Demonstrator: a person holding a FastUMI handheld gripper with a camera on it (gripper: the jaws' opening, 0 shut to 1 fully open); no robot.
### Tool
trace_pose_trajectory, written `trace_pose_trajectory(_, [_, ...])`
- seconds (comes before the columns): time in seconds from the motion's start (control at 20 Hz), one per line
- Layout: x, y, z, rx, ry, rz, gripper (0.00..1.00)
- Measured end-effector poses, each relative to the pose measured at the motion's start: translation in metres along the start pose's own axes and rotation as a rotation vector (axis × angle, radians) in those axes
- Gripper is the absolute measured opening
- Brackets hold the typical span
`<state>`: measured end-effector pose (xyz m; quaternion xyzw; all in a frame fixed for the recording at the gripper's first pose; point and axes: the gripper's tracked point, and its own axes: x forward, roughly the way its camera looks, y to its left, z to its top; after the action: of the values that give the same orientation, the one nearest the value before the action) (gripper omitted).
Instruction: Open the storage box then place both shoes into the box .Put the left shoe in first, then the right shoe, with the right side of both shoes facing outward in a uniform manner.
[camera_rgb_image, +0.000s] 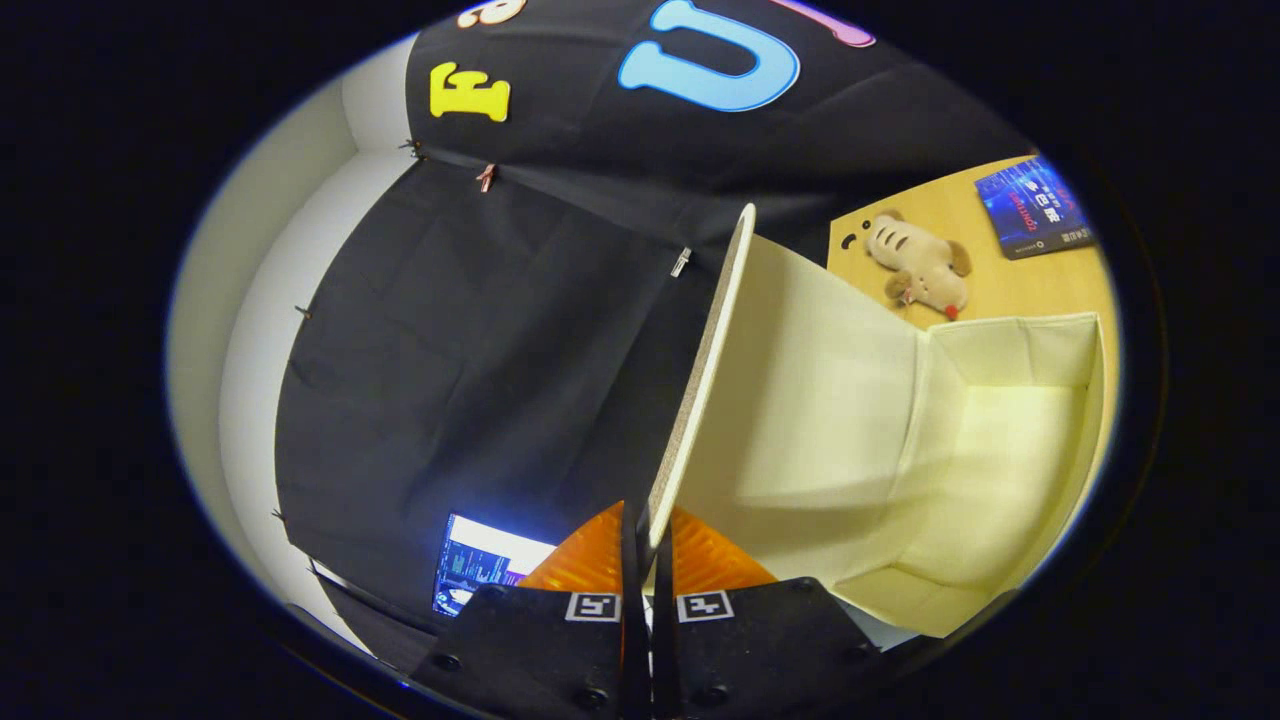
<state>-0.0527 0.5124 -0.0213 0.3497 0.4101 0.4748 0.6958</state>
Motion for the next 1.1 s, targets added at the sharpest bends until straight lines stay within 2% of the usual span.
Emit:
trace_pose_trajectory(0.45, [0.104,-0.019,-0.034,-0.035,0.059,-0.135,0.08])
trace_pose_trajectory(0.6, [0.117,-0.030,-0.045,-0.057,0.112,-0.171,0.12])
trace_pose_trajectory(0.65, [0.117,-0.041,-0.047,-0.092,0.117,-0.204,0.20])
trace_pose_trajectory(0.85, [0.084,-0.068,-0.027,-0.241,0.070,-0.299,0.98])
trace_pose_trajectory(1.1, [-0.001,-0.095,0.019,-0.441,-0.063,-0.458,0.98])
